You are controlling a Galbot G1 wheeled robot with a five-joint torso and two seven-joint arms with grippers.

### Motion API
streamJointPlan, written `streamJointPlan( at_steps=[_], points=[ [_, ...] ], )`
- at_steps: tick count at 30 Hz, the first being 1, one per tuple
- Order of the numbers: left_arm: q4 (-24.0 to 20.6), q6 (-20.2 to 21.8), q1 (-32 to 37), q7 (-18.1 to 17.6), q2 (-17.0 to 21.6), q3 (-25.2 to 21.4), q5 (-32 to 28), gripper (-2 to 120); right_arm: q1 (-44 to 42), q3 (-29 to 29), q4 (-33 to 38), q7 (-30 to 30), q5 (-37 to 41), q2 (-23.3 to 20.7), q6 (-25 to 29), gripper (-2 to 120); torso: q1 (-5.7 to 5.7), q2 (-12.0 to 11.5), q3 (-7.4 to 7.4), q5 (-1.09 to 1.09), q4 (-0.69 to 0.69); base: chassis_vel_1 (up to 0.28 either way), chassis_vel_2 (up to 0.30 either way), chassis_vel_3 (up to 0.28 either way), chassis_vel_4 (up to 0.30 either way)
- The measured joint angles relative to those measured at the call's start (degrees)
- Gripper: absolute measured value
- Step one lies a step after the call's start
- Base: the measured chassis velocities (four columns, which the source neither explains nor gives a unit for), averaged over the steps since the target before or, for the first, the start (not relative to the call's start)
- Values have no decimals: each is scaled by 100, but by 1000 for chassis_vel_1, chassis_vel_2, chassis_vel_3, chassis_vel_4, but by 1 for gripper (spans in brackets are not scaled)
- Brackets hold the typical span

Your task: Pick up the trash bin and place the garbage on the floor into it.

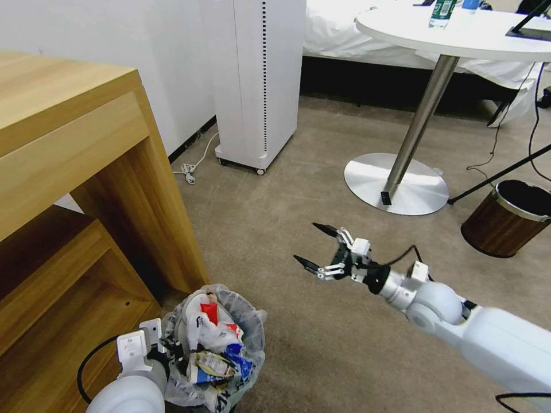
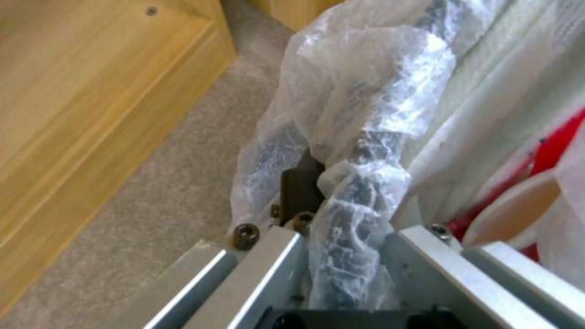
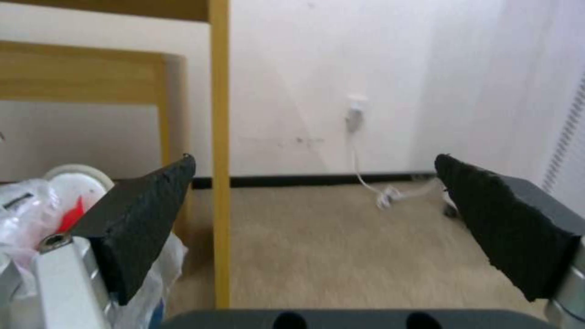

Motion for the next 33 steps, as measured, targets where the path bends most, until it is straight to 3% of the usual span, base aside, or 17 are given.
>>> streamJointPlan(
  at_steps=[2,3,5,12,33],
  points=[
    [92,0,-118,63,10,94,-32,0,-647,557,-21,33,-107,71,10,100,0,0,0,-1,-1,0,0,0,0],
    [92,0,-118,63,10,94,-32,0,-647,557,-21,33,-107,71,10,100,0,0,0,-1,-1,0,0,0,0],
    [273,-13,-375,105,78,255,-166,0,-1406,1320,-79,50,-261,184,70,100,0,0,0,-2,-2,0,0,0,0],
    [508,-32,-752,120,218,451,-446,0,-2305,2157,-121,4,-509,321,134,100,0,0,0,-3,-4,0,0,0,0],
    [1058,-60,-1213,108,259,835,-621,0,-2154,2014,-403,11,-571,536,202,100,-1,2,0,-1,-2,0,0,0,0]
  ],
)
